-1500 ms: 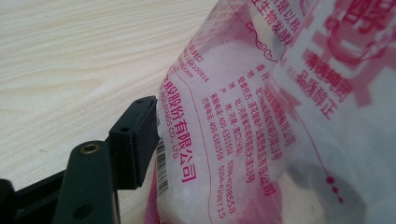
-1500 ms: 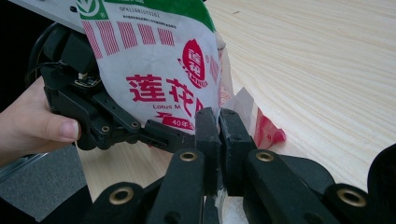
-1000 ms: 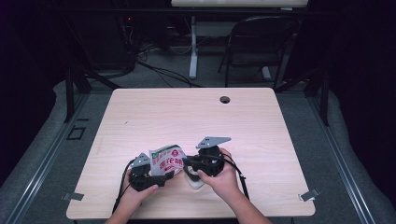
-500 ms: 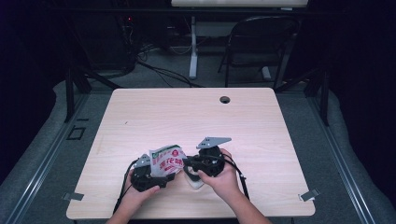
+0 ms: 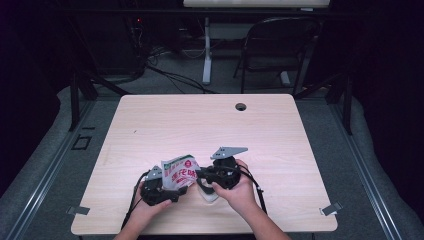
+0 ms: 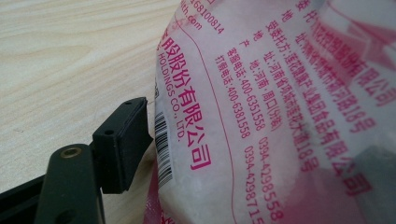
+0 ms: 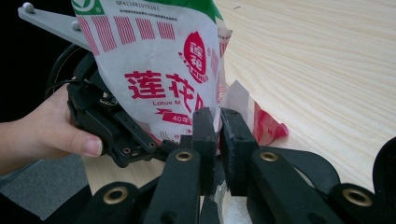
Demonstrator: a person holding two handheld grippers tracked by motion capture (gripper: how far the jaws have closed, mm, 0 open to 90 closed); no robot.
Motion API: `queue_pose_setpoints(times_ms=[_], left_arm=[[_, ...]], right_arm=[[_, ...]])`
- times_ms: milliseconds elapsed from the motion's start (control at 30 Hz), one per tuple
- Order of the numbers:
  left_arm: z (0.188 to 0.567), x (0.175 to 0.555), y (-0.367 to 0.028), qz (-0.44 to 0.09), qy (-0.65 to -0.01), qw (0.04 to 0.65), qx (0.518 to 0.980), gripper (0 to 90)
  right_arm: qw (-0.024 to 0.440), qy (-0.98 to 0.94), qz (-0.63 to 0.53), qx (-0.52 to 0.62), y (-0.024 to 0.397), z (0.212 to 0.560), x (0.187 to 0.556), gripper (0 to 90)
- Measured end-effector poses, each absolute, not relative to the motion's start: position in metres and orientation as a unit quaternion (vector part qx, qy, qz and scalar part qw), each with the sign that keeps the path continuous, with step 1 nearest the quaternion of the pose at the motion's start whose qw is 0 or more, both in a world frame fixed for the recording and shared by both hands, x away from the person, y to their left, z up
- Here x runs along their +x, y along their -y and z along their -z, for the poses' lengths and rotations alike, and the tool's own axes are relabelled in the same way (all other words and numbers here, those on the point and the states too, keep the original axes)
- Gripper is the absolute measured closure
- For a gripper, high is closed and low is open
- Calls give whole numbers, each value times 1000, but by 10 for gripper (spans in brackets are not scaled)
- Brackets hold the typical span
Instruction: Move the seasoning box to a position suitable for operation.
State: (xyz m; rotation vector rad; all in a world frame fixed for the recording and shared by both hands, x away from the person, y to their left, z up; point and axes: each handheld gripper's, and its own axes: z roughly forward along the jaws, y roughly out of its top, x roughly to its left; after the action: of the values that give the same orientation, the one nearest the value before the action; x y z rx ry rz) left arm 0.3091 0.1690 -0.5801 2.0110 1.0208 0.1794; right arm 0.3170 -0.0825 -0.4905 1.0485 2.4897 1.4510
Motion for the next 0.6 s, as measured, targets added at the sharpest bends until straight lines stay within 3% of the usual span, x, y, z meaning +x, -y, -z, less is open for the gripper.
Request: queue_pose_setpoints(times_ms=[267,600], left_arm=[[584,308,-167,-84,-399,409,816,255],[589,308,-165,-101,-392,403,821,303]], right_arm=[[34,-811,-472,343,84,491,318,852],[35,-811,-472,344,83,491,318,851]])
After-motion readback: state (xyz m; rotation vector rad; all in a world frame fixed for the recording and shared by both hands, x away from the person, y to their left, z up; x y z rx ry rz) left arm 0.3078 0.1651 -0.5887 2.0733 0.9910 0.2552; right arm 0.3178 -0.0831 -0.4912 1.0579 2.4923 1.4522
